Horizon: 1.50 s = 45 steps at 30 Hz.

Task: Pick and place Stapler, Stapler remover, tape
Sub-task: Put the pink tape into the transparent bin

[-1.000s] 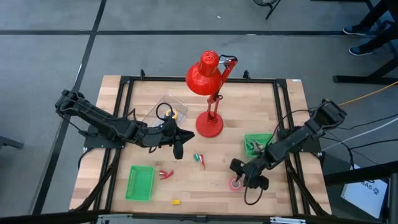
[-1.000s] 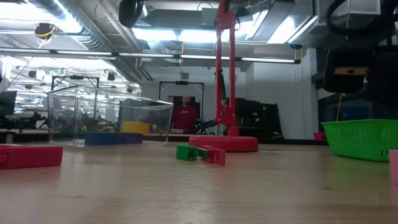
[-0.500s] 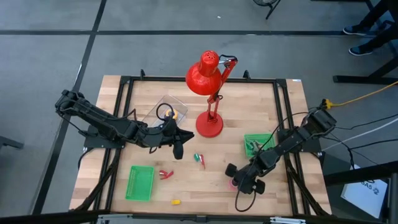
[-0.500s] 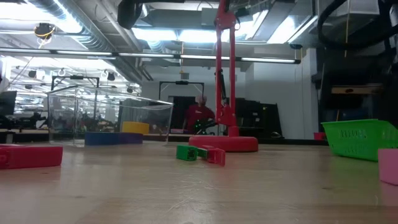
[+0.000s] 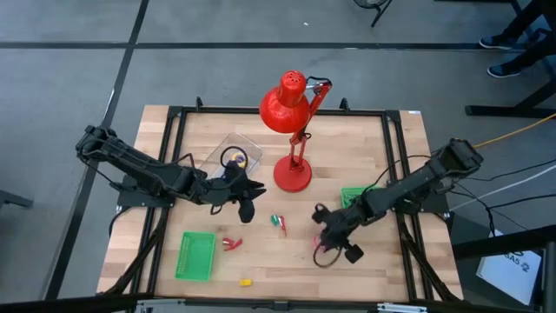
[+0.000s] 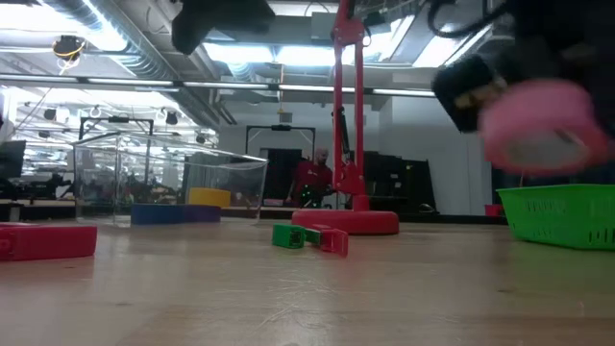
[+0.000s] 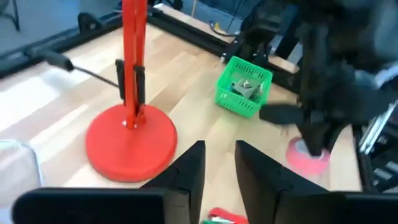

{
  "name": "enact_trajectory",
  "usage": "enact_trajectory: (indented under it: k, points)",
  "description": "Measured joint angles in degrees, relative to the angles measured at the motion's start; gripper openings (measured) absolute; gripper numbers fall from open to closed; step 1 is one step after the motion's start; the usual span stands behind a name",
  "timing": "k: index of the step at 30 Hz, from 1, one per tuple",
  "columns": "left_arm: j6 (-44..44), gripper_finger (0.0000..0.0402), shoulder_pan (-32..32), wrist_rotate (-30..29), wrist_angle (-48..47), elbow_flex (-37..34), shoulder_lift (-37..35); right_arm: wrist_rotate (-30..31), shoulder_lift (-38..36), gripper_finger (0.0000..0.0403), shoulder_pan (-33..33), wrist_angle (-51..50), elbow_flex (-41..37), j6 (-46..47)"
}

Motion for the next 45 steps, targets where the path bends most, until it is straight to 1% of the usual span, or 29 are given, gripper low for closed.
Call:
enact_trajectory:
  k: [2, 3, 6, 9, 12, 15, 17, 21, 26, 28, 32, 34, 40, 42, 45]
  points:
    - [3.4, 0.0097, 0.0, -0.2, -1.3, 0.0, -0.9, -1.1, -2.0, 0.004, -2.5, 2.0, 0.0, 3.2]
    - [6.1, 0.0104, -0.1, -1.2, -2.4, 0.0, -1.4, -2.0, -3.1, 0.004, -3.8, 2.8, 0.0, 5.2]
    - [16.4, 0.0123, 0.0, -2.5, -2.5, 0.0, -2.2, -5.2, -5.5, 0.004, -8.0, 8.5, 0.0, 12.9]
    - [25.9, 0.0136, 0.3, -1.2, -1.9, 0.0, -2.3, -6.8, -7.3, 0.004, -11.7, 16.8, 0.0, 21.1]
    - [30.7, 0.0142, 0.9, 1.1, -1.2, 0.0, -2.3, -6.5, -8.2, 0.004, -14.7, 27.5, 0.0, 27.5]
    - [34.1, 0.0143, 1.4, 2.2, 0.9, 0.0, -2.2, -3.8, -8.2, 0.004, -16.8, 37.5, 0.0, 32.5]
    - [37.5, 0.0142, 1.6, 1.6, 4.1, 0.0, -2.2, -1.9, -8.2, 0.004, -17.6, 41.6, 0.0, 34.4]
    - [46.5, 0.0139, 2.2, -0.5, 14.0, 0.0, -2.2, 1.8, -8.2, 0.004, -18.2, 43.9, 0.0, 36.0]
    - [55.8, 0.0137, 3.1, 0.1, 23.6, 0.0, -1.4, 5.7, -8.2, 0.004, -18.1, 45.8, 0.1, 36.7]
    - [58.5, 0.0137, 3.5, 1.6, 25.6, 0.0, -0.7, 6.9, -8.2, 0.004, -18.2, 46.3, 0.8, 36.6]
    - [60.1, 0.0135, 3.8, 4.7, 25.5, 0.0, 0.8, 7.3, -8.2, 0.004, -18.6, 46.2, 2.9, 35.0]
    - [60.1, 0.0134, 3.8, 4.7, 26.8, 0.0, 1.3, 7.2, -8.2, 0.004, -18.9, 46.2, 4.0, 34.0]
    - [59.8, 0.0135, 4.5, 2.9, 35.3, 0.0, 2.8, 7.0, -8.2, 0.004, -19.0, 46.3, 5.1, 32.4]
    - [58.2, 0.0134, 5.0, 2.9, 36.2, 0.0, 3.0, 7.2, -8.2, 0.004, -19.0, 46.6, 5.1, 31.6]
    - [51.4, 0.013, 5.9, 3.4, 36.8, 0.0, 3.0, 7.5, -8.2, 0.004, -19.1, 46.7, 5.1, 29.1]
